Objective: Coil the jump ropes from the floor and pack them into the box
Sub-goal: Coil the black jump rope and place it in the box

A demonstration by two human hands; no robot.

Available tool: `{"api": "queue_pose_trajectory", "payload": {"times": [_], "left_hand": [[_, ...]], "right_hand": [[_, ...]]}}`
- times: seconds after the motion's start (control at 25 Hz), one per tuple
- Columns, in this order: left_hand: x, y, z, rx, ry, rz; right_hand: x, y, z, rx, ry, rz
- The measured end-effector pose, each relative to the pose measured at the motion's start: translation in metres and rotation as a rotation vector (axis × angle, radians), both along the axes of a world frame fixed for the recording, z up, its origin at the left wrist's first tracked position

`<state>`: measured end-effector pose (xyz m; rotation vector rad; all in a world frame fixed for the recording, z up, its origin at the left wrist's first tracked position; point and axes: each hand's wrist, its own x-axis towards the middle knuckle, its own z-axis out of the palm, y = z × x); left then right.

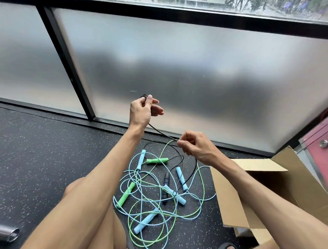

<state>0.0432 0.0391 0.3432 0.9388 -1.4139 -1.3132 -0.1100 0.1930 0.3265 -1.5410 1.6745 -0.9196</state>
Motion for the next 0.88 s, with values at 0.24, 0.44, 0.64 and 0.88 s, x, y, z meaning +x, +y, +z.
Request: {"api": "queue_pose_trajectory", "payload": {"times": [0.24,0.44,0.64,0.88], "left_hand": [[-0.003,0.012,-0.001,0.077,-0.262,-0.316],[-0.011,0.034,-0.001,0.109,-0.448,-0.777],[-0.016,0.041,0.003,0.266,-0.259,-0.907],[-0.014,0.047,0.01,0.417,-0.113,-1.025]], "right_hand": [[0.001,0.002,0.005,-0.267,0.08,-0.123],[-0.007,-0.001,0.01,-0.422,0.08,-0.245],[-0.017,-0.004,0.008,-0.439,-0.033,-0.333],[-0.028,-0.009,0.003,-0.38,-0.036,-0.404]]}}
